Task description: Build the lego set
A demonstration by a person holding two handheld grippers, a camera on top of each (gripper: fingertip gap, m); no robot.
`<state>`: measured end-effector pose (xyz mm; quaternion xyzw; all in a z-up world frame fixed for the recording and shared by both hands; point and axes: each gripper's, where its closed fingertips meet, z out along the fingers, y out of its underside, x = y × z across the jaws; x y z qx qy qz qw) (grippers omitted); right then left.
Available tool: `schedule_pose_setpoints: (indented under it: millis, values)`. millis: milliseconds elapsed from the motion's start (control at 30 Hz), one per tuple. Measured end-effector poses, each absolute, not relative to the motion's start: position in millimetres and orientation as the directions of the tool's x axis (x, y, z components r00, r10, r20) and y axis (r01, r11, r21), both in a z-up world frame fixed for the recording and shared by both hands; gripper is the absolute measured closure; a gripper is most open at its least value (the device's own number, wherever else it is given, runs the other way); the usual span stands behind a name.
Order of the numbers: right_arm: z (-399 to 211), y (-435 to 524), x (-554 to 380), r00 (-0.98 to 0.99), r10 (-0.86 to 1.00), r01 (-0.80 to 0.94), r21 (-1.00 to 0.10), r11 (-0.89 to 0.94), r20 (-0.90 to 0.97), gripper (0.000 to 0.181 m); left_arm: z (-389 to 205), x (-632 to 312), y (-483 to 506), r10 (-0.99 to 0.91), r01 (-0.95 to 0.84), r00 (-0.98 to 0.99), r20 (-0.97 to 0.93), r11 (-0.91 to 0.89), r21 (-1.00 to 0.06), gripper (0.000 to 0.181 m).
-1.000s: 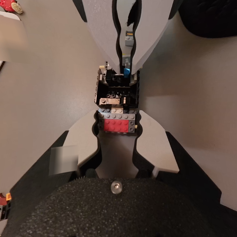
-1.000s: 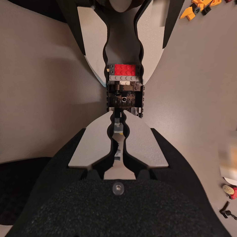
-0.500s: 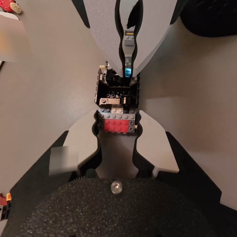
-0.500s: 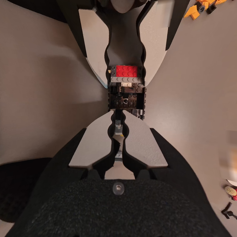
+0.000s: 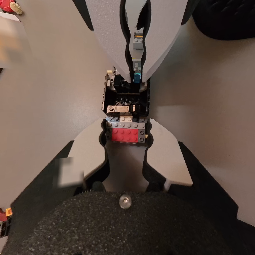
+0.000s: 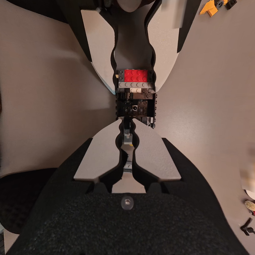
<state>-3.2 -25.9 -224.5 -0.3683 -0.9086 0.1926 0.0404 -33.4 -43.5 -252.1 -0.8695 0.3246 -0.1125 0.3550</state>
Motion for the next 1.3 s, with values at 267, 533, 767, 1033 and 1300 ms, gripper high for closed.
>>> schedule_pose_setpoints:
  millis: [267, 533, 767, 1033, 1300]
  values:
    - [-220.4, -26.7, -4.3, -0.722, 0.688, 0.652, -0.405, 0.641, -0.074, 0.174, -252.1, -33.3, -43.5, -0.644, -0.483, 0.764, -0.033, -0.538, -0.691, 0.125]
    - [-220.2, -29.4, -5.5, -0.726, 0.686, 0.643, -0.412, 0.646, -0.058, 0.181, -252.1, -33.2, -43.5, -0.644, -0.484, 0.764, -0.033, -0.538, -0.69, 0.125]
    - [-224.0, -27.1, -4.3, -0.717, 0.695, 0.659, -0.387, 0.645, -0.062, 0.18, -252.4, -33.5, -43.8, -0.645, -0.491, 0.763, -0.041, -0.539, -0.684, 0.125]
    - [-226.9, -27.2, -2.7, -0.692, 0.718, 0.689, -0.369, 0.624, -0.079, 0.181, -252.4, -33.3, -44.2, -0.644, -0.49, 0.764, -0.035, -0.545, -0.68, 0.126]
    - [-227.6, -26.9, -2.6, -0.658, 0.752, 0.718, -0.336, 0.609, -0.043, 0.181, -252.6, -33.3, -44.1, -0.64, -0.487, 0.768, -0.033, -0.551, -0.678, 0.126]
